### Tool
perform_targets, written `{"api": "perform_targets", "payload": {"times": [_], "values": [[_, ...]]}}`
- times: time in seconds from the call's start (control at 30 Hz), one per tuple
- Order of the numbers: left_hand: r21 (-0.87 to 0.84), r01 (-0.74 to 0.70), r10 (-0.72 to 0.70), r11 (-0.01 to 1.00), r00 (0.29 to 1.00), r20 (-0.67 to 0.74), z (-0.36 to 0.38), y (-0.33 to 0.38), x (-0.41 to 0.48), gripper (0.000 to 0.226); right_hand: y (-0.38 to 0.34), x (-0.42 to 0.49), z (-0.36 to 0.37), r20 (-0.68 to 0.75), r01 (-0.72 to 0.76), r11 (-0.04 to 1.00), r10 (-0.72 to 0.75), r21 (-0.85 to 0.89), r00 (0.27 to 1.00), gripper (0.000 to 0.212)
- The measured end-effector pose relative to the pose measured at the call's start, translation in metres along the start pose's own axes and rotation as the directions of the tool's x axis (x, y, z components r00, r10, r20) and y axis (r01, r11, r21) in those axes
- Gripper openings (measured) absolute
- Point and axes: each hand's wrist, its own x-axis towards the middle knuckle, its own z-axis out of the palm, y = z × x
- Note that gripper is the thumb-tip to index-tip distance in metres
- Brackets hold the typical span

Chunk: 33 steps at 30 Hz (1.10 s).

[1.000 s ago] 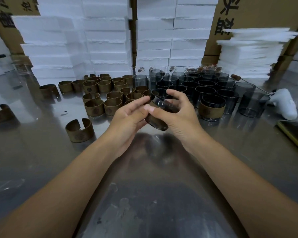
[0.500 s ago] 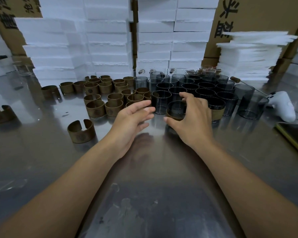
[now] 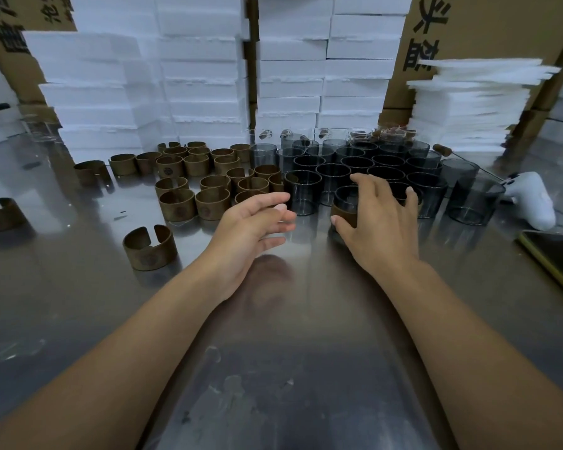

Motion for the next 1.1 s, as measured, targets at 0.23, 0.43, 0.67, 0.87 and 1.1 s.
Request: {"api": "perform_targets", "payload": {"times": [0.23,0.43,0.67,0.87,1.1], "values": [[-0.002,-0.008,0.008,1.000,0.999,0.034,-0.001,-0.003,0.000,0.019,0.000,-0.001,-0.001,0.042,-0.056,0.990,0.062,-0.128,0.997,0.055],[-0.012,-0.010,0.011,1.000,0.999,0.033,-0.002,-0.003,0.001,0.018,0.003,-0.001,-0.001,0.054,-0.192,0.959,0.207,-0.210,0.977,0.044],[-0.040,0.000,0.001,0.999,1.000,0.019,-0.001,0.000,0.000,0.018,0.011,0.000,-0.002,0.031,-0.250,0.952,0.259,-0.178,0.965,0.045],[-0.028,0.005,-0.005,1.000,1.000,-0.014,0.000,0.000,-0.001,0.018,0.000,-0.002,-0.002,-0.113,0.196,0.980,-0.192,0.025,0.975,0.052],[0.011,0.004,-0.003,1.000,0.993,-0.116,0.002,-0.004,0.001,0.016,-0.018,0.002,0.015,0.012,0.317,0.948,-0.317,-0.010,0.948,0.055]]}}
